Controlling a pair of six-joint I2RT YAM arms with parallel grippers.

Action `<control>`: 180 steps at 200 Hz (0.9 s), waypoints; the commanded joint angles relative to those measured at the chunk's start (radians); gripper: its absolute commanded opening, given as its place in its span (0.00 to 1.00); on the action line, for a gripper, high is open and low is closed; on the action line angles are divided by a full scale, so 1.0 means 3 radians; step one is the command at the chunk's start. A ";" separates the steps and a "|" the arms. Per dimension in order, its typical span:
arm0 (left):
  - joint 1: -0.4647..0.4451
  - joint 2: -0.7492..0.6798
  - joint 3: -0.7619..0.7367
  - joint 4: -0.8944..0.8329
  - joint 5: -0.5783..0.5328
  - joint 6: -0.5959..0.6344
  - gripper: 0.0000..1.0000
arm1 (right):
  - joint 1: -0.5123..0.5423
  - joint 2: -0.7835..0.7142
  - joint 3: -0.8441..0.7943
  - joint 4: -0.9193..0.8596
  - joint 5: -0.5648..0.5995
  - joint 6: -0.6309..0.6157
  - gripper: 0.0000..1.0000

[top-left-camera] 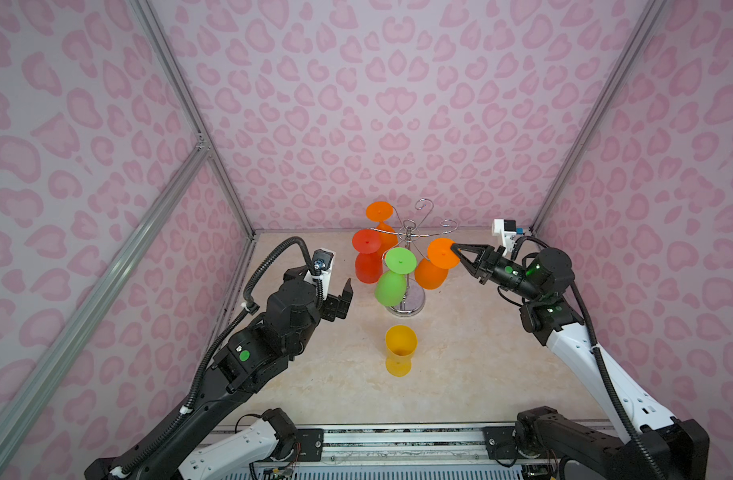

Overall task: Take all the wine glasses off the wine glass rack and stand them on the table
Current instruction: 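Reach the right gripper to the orange glass foot on the rack, then close the right gripper on the orange glass foot and lift it off the hook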

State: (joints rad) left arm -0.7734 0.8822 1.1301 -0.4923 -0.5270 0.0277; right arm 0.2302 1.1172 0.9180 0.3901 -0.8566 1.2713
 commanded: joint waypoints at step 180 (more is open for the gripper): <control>0.0010 -0.0063 -0.0039 0.0051 0.0028 -0.0041 0.97 | 0.0209 0.0415 0.0304 -0.0087 0.0347 -0.0198 0.00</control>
State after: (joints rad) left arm -0.7715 0.8707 1.1229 -0.4931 -0.5198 0.0265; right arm 0.2924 1.2438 0.9878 0.3809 -0.7784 1.2446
